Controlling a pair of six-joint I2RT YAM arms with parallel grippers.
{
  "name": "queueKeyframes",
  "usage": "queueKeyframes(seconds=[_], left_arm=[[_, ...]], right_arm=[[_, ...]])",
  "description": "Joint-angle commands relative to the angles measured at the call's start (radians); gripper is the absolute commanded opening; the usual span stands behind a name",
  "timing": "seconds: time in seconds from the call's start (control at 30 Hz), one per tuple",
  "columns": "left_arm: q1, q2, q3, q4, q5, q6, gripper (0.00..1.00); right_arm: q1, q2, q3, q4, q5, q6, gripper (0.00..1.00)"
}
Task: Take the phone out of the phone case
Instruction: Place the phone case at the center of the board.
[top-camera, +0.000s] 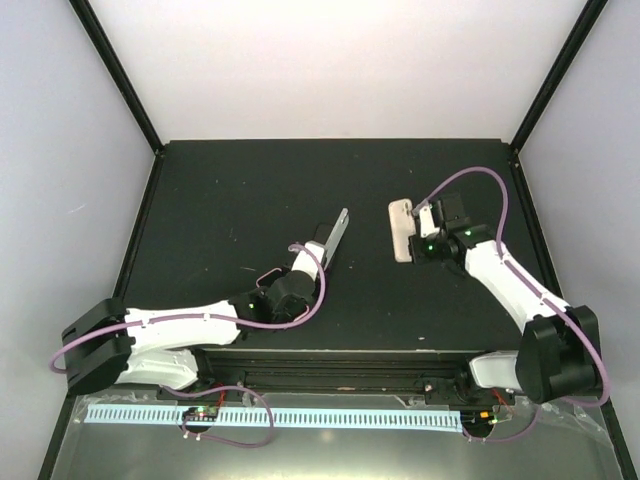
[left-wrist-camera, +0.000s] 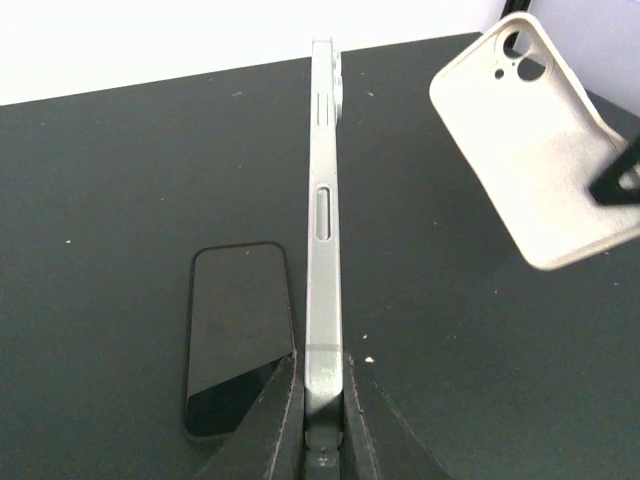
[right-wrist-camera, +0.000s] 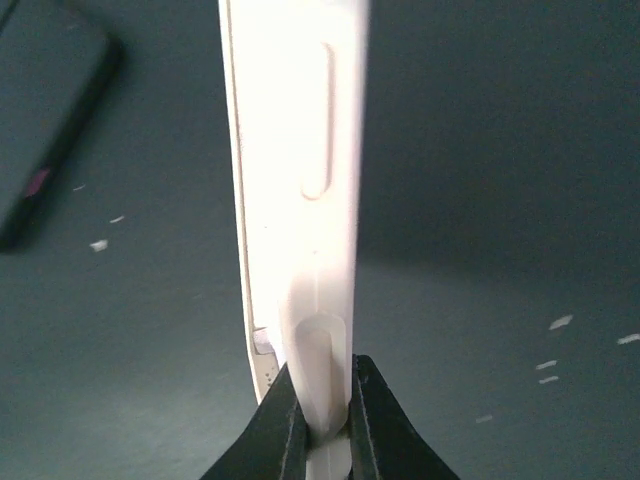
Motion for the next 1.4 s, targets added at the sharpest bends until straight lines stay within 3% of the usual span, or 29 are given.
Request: queueKeyframes(seconds=[0.0, 0.23, 0.37, 0.87, 1.03, 1.13, 1.2, 1.3, 1.37], left_arm=[[-0.017, -0.048, 0.016, -0.031, 0.003, -0.017, 0.02], [-0.085, -0.076, 0.043, -0.112, -0.039, 0.020, 0.02], [-0.112, -0.074, 0.019, -0.105, -0.061, 0.019, 0.02], [-0.166, -0.042, 0.041, -0.135, -0.111, 0.010, 0.02], [-0.175, -0.051, 0.046, -0.171, -0.119, 0.019, 0.02], [-0.175, -0.047, 0.062, -0.203, -0.137, 0.034, 0.01], [-0.174, -0.040, 0.069, -0.205, -0.151, 0.053, 0.02], [-0.174, -0.021, 0.082, -0.189, -0.156, 0.091, 0.02], [-0.175, -0.012, 0.135, -0.265, -0.145, 0.111, 0.02]], right_arm=[[-0.099, 0.052, 0.124, 0.041, 0.114, -0.218, 0.01], [-0.322, 0.360, 0.450, -0.227, -0.032, -0.426, 0.01], [-0.390, 0.455, 0.519, -0.306, -0.096, -0.498, 0.01], [-0.532, 0.786, 0.730, -0.472, -0.239, -0.505, 0.01], [-0.534, 0.786, 0.748, -0.471, -0.346, -0.457, 0.01], [-0.534, 0.782, 0.750, -0.439, -0.297, -0.412, 0.02], [-0.534, 0.786, 0.742, -0.398, -0.220, -0.395, 0.10], [-0.535, 0.814, 0.753, -0.348, -0.128, -0.392, 0.36], [-0.547, 0.791, 0.719, -0.318, -0.108, -0.397, 0.42]])
